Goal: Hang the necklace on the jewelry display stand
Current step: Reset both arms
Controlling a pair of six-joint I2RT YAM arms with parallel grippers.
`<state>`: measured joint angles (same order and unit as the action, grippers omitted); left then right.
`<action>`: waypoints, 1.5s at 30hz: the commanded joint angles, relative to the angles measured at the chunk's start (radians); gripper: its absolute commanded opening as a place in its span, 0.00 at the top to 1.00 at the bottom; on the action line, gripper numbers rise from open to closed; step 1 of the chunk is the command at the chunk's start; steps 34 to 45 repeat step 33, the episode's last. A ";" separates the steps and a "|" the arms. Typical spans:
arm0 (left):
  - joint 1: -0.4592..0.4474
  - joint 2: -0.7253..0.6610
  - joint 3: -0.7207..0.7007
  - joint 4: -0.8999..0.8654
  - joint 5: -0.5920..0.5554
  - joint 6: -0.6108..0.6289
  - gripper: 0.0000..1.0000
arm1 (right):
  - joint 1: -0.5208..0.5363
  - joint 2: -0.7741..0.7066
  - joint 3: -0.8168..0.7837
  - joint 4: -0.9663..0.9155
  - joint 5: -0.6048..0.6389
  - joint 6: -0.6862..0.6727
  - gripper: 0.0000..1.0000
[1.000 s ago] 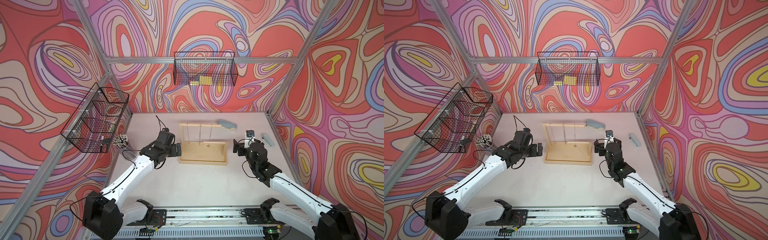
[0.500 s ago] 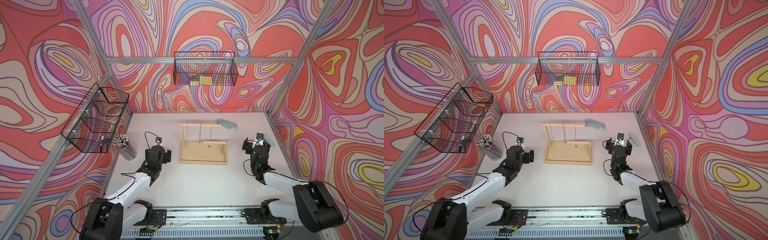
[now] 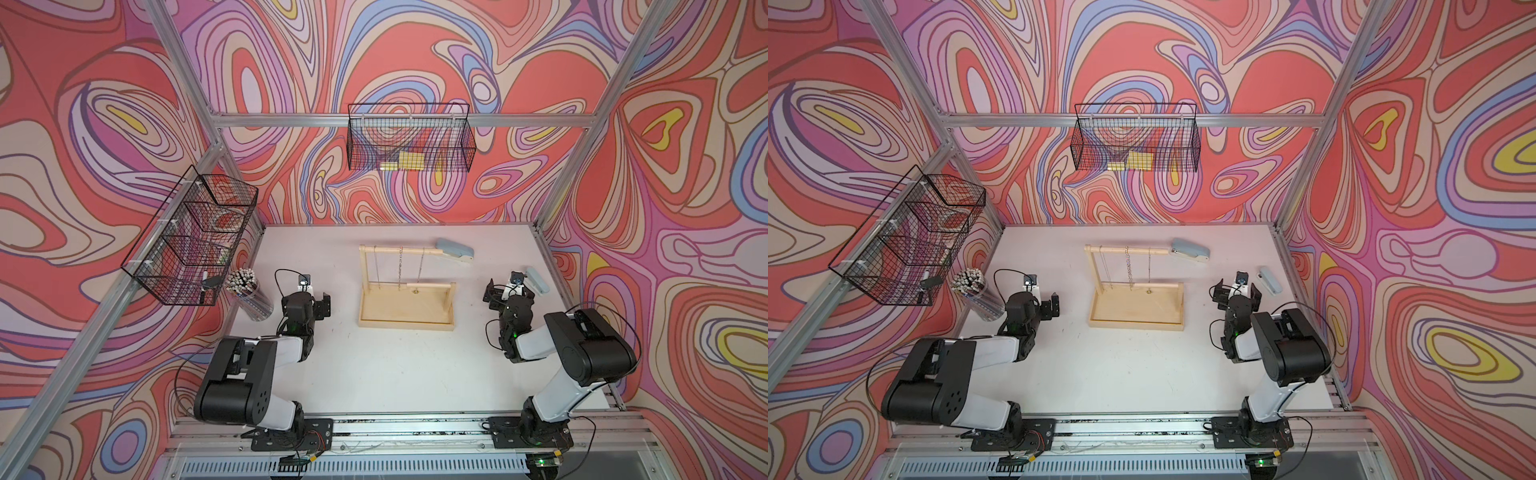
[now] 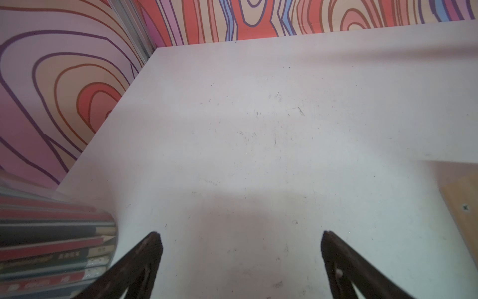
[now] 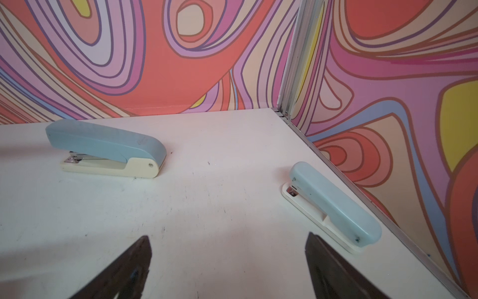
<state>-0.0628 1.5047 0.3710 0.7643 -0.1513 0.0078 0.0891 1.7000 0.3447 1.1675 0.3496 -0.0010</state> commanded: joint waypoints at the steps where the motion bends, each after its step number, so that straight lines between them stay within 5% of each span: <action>1: 0.013 0.031 -0.007 0.146 0.109 0.026 0.02 | -0.019 0.005 0.083 -0.122 -0.055 0.032 0.06; 8: 0.020 0.031 -0.009 0.142 0.141 0.028 0.01 | -0.045 0.004 0.108 -0.175 -0.152 0.024 0.02; 12: 0.020 0.032 0.006 0.122 0.050 -0.005 0.01 | -0.045 0.003 0.107 -0.172 -0.148 0.024 0.02; 45: 0.020 0.034 0.005 0.125 0.051 -0.005 0.01 | -0.045 0.003 0.105 -0.166 -0.151 0.018 0.02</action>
